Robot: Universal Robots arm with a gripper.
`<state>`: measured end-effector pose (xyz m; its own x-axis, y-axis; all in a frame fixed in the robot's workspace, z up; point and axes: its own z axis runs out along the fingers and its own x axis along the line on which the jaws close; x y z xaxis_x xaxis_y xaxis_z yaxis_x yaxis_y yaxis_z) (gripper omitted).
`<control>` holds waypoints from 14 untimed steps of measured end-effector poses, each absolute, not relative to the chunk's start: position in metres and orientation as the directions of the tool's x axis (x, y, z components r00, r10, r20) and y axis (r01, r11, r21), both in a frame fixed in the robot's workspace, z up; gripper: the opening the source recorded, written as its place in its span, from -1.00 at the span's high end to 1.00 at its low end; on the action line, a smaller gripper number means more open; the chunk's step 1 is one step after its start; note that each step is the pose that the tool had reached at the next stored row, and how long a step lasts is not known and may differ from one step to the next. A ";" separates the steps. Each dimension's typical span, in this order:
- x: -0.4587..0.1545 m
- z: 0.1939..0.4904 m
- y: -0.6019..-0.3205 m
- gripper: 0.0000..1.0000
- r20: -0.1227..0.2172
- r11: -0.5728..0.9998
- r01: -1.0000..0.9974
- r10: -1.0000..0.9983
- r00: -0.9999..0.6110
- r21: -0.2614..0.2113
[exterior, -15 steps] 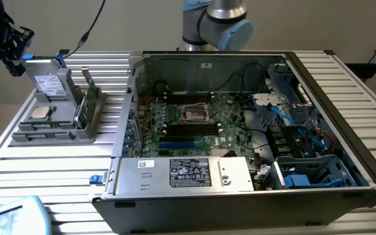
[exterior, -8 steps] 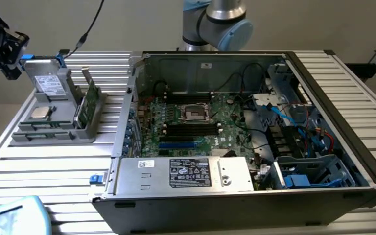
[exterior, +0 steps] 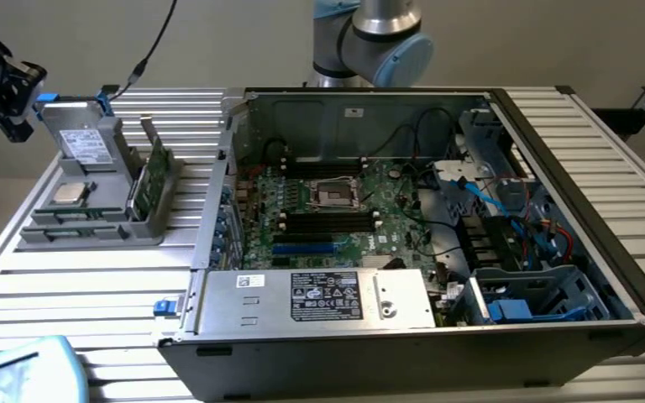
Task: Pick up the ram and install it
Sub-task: 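Reach for the ram, then pick up the ram and move it above insertion slot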
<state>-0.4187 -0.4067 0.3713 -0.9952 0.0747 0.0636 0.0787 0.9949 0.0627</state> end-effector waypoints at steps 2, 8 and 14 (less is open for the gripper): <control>-0.419 0.370 -0.407 0.79 0.064 0.995 0.078 0.074 -0.995 0.063; -0.420 0.367 -0.407 0.79 0.064 0.995 0.077 0.073 -0.995 0.063; -0.420 0.367 -0.407 0.79 0.064 0.995 0.077 0.073 -0.995 0.063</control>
